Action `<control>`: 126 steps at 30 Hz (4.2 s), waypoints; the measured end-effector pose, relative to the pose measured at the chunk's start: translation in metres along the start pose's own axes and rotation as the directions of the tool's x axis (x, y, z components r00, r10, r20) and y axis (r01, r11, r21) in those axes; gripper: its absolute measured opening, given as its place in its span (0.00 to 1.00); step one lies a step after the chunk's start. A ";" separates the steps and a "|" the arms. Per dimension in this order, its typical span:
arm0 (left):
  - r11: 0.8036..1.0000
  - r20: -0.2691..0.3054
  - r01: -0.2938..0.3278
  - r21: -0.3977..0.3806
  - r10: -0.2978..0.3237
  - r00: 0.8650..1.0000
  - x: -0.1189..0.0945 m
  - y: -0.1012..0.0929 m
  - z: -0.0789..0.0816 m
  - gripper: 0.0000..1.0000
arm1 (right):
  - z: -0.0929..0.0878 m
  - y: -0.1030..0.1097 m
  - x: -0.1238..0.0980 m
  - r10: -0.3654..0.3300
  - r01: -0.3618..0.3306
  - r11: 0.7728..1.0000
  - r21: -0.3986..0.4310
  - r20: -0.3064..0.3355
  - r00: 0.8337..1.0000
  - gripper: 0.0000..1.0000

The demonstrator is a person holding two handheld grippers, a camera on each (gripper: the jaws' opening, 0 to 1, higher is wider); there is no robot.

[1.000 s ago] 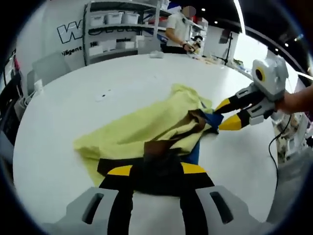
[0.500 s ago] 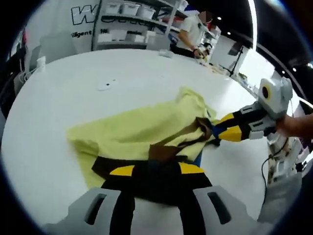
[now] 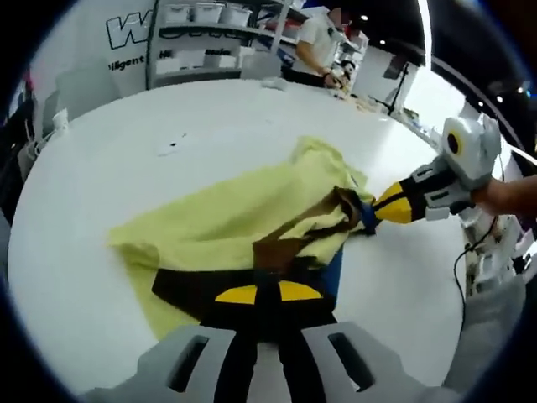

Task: Fold the garment on the visible template until the final outline fits inside the template.

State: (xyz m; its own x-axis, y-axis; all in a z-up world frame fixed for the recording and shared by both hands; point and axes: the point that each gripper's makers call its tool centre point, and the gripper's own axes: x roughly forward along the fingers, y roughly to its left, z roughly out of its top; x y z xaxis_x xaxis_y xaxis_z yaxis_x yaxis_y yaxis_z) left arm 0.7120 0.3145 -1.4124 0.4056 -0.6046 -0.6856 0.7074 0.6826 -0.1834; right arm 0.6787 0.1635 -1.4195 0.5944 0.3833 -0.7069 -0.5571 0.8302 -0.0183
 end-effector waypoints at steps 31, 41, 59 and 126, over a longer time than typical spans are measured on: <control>0.999 0.063 0.037 0.009 -0.038 0.997 -0.007 -0.014 0.029 0.00 | -0.008 -0.005 0.013 -0.049 0.063 0.972 0.225 -0.067 0.997 0.00; 0.997 0.035 0.021 0.070 -0.024 0.999 -0.014 -0.010 0.023 0.00 | -0.004 -0.011 -0.001 -0.076 0.087 0.977 0.195 -0.061 0.995 0.00; 0.995 0.065 0.027 0.092 -0.033 0.997 -0.049 -0.030 0.020 0.00 | 0.021 -0.011 -0.045 -0.106 0.102 0.980 0.172 0.018 0.994 0.00; 0.962 -0.034 0.271 -0.008 -0.271 0.962 -0.133 -0.104 -0.052 0.00 | -0.021 0.094 -0.137 0.053 -0.053 0.987 0.149 0.002 0.999 0.00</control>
State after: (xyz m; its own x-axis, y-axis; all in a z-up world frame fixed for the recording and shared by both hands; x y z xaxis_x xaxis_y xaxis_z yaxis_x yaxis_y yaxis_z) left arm 0.5542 0.3459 -1.3387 0.1782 -0.7527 -0.6338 0.7863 0.4962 -0.3682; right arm 0.5323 0.1806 -1.3395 0.5653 0.4279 -0.7052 -0.4951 0.8598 0.1249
